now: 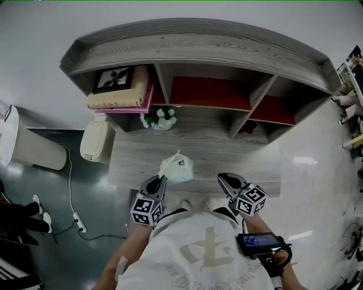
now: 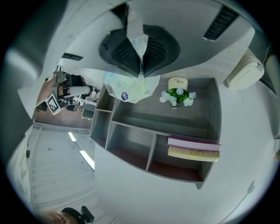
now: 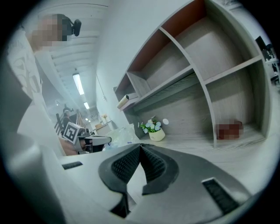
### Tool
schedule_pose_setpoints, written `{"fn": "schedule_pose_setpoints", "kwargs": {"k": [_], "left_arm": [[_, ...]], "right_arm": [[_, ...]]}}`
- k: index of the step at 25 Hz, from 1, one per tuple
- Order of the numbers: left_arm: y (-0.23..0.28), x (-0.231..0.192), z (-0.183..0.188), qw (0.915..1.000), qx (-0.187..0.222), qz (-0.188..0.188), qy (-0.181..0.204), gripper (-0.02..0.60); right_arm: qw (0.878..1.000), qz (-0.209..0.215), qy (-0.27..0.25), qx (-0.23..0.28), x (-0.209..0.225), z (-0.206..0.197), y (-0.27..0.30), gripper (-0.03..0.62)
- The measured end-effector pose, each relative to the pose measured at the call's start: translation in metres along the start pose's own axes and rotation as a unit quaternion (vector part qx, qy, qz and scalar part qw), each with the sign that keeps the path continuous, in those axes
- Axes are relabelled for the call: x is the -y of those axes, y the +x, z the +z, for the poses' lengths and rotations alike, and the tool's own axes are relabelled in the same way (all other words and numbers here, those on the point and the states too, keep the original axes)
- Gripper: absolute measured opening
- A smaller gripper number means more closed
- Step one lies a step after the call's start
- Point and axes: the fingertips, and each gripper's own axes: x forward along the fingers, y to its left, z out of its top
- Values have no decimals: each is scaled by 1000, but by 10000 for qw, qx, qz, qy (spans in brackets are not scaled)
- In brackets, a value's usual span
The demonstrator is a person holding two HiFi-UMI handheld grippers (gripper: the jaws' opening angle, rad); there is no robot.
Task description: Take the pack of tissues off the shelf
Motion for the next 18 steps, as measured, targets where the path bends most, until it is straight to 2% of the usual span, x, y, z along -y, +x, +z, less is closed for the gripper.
{"fn": "schedule_pose_setpoints", "kwargs": {"k": [18], "left_arm": [[-3, 12, -6, 9999, -16, -124, -17, 11]], "right_arm": [[9994, -4, -347, 73, -7, 5, -12, 3]]}}
